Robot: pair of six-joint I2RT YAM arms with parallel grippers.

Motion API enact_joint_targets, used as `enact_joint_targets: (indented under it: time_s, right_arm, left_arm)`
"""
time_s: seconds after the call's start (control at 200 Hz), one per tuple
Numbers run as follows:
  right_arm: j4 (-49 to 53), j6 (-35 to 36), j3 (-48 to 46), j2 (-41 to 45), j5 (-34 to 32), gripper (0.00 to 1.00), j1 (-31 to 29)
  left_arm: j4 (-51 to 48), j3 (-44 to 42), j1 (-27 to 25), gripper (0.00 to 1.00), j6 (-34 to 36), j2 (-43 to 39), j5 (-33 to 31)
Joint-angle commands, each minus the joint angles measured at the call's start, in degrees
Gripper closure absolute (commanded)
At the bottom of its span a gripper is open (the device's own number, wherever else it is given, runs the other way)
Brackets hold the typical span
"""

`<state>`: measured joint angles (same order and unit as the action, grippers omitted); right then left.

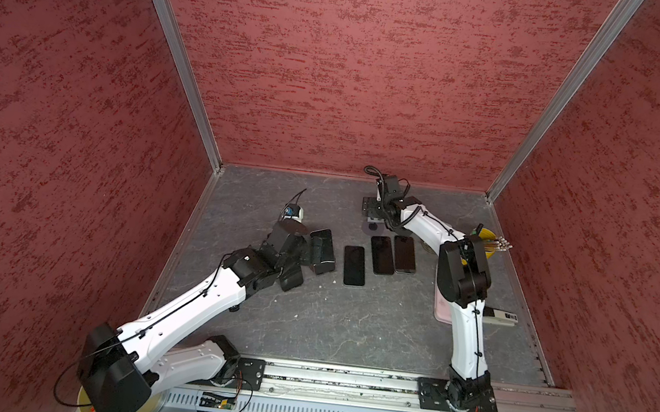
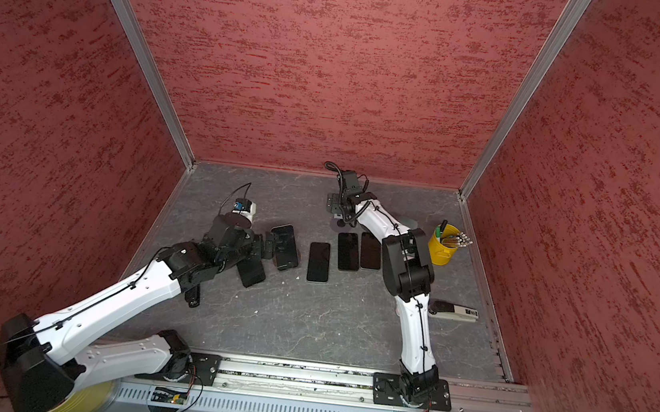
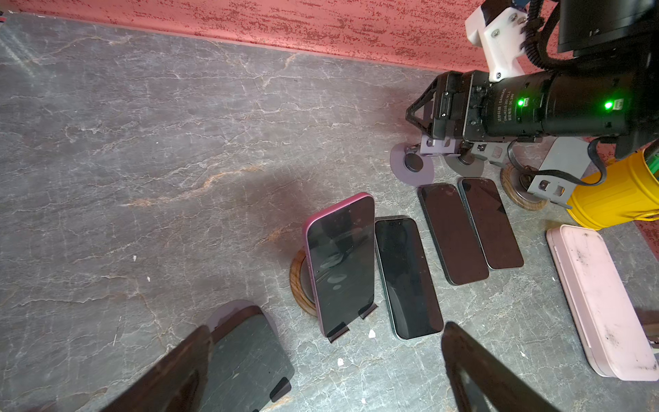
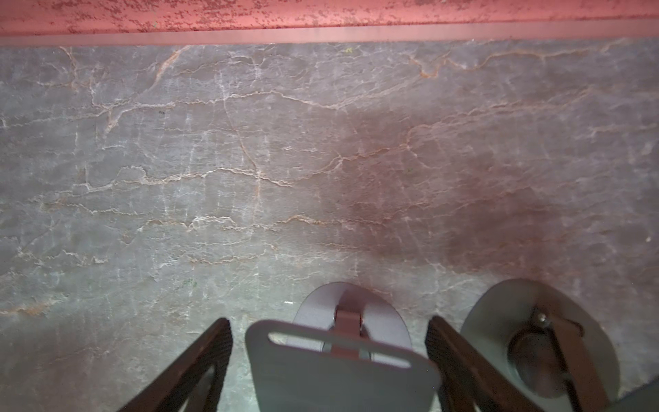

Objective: Remove the phone from the phone stand
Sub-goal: 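Set the grey stand beside the other stands and open the right gripper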

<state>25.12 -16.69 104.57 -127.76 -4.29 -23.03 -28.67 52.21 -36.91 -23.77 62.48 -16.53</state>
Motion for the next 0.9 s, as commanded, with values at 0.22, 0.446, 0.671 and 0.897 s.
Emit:
enact_joint_targets:
  time_s: [0.22,0.446,0.671,0.897]
  right_arm:
    - [-2.6,0.3,-4.3,8.2,1.1,0.01,0.3]
    - [-5.5,0.0,-10.2,14.4,1.2,0.01,0.3]
    - [-8.2,-1.1,-16.8,20.3,1.9,0.01,0.2]
    - [-11.0,-2.6,-25.1,27.0,-0.2,0.01,0.3]
  left_arm:
    - [-1.3,2.1,0.2,0.0,-1.7,0.1,0.5]
    - [-2.6,2.7,-0.6,0.0,-2.4,0.7,-0.9]
    - [-5.5,4.2,-1.7,0.0,-4.2,3.3,-3.2]
    - [-8.9,7.1,-3.5,0.01,-5.3,7.0,-5.5]
